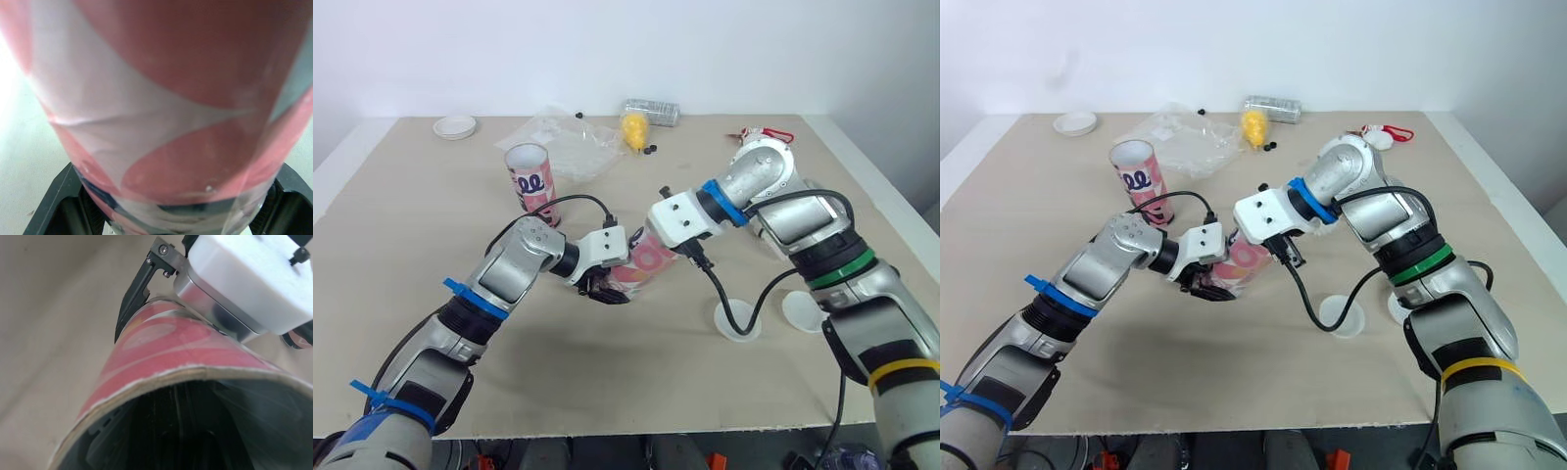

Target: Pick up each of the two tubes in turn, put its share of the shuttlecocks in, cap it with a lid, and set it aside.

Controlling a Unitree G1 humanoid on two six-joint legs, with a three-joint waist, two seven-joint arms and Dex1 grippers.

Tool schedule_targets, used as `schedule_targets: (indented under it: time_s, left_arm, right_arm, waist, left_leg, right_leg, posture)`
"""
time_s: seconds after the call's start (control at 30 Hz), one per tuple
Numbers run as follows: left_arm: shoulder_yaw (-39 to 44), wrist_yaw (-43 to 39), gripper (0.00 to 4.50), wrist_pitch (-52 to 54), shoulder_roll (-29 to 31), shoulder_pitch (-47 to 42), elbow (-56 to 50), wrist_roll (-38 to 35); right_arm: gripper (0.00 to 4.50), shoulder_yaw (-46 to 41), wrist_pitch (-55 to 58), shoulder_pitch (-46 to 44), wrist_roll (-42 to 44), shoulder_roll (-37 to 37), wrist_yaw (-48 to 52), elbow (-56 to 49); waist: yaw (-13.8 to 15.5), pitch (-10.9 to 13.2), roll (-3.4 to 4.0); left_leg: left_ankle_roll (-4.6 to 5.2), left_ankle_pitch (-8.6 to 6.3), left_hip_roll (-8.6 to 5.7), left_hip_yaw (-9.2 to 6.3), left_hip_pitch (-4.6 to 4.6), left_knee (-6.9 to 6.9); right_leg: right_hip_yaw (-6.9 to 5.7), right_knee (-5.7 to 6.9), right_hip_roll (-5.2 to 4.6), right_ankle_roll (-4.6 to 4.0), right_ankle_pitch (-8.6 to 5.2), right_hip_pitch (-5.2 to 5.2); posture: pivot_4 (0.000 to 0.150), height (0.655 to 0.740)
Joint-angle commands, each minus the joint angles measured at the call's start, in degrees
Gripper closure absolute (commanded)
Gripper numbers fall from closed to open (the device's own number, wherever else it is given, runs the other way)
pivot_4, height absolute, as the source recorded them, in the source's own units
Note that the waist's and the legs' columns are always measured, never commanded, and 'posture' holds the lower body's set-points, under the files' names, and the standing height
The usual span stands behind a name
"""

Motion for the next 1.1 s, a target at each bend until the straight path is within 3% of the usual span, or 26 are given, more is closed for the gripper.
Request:
schedule_targets:
  time_s: [0.03,0.23,0.47,0.6,0.87,1.1]
  left_arm:
    - [0.58,0.70,1.44,0.03,-0.54,0.06,-4.28,-1.15]
    - [1.16,1.89,1.44,0.22,-0.41,1.46,-4.85,-1.36]
    - [3.18,3.64,1.44,-4.14,0.26,5.07,-2.98,-2.04]
    - [4.64,5.68,1.44,-7.38,-0.79,6.94,-1.69,-2.96]
    - [10.25,10.80,1.44,-12.09,-8.69,11.92,-1.69,-9.76]
    - [11.58,14.60,1.44,-19.57,-13.72,19.70,-2.16,-11.61]
  right_arm:
    - [4.43,3.72,-2.80,-0.72,-0.13,1.77,2.62,1.88]
    - [4.43,3.30,-0.25,-3.27,4.52,0.49,2.62,2.29]
    - [4.43,-5.79,15.55,-4.33,19.09,-8.32,2.62,-1.84]
    - [4.43,-12.91,23.62,-2.74,23.07,-12.96,2.47,-3.24]
    - [4.43,-29.39,45.37,10.72,37.87,-17.88,-7.63,-18.41]
    - [4.43,-34.01,39.61,31.03,29.99,-22.28,-15.13,-23.48]
  waist:
    - [-0.11,0.00,0.01]
    - [-0.15,-0.01,0.01]
    - [0.15,0.03,0.07]
    - [0.14,0.04,0.08]
    - [0.20,0.04,0.08]
    - [0.29,0.03,0.07]
  left_leg:
    - [0.00,0.00,0.01,0.00,0.03,0.01]
    - [0.00,0.01,0.09,-0.01,0.13,0.02]
    - [-0.02,0.00,0.05,-0.03,-0.06,0.00]
    - [-0.05,-0.05,0.02,-0.04,-0.08,-0.01]
    - [-0.05,-0.06,-0.02,-0.04,-0.09,0.01]
    - [-0.05,-0.05,-0.07,-0.05,-0.12,0.06]
  right_leg:
    - [0.00,0.01,0.02,-0.01,0.02,0.01]
    - [0.00,0.06,0.10,-0.08,0.06,0.04]
    - [-0.01,0.03,0.04,-0.34,0.13,-0.03]
    - [-0.02,-0.01,-0.01,-0.37,0.08,-0.02]
    - [-0.02,-0.02,-0.06,-0.32,0.07,-0.01]
    - [-0.02,-0.03,-0.09,-0.04,-0.04,0.00]
  posture:
    - [0.150,0.7400]
    - [0.150,0.7400]
    - [0.150,0.7400]
    - [0.150,0.7400]
    - [0.150,0.7400]
    - [0.150,0.7400]
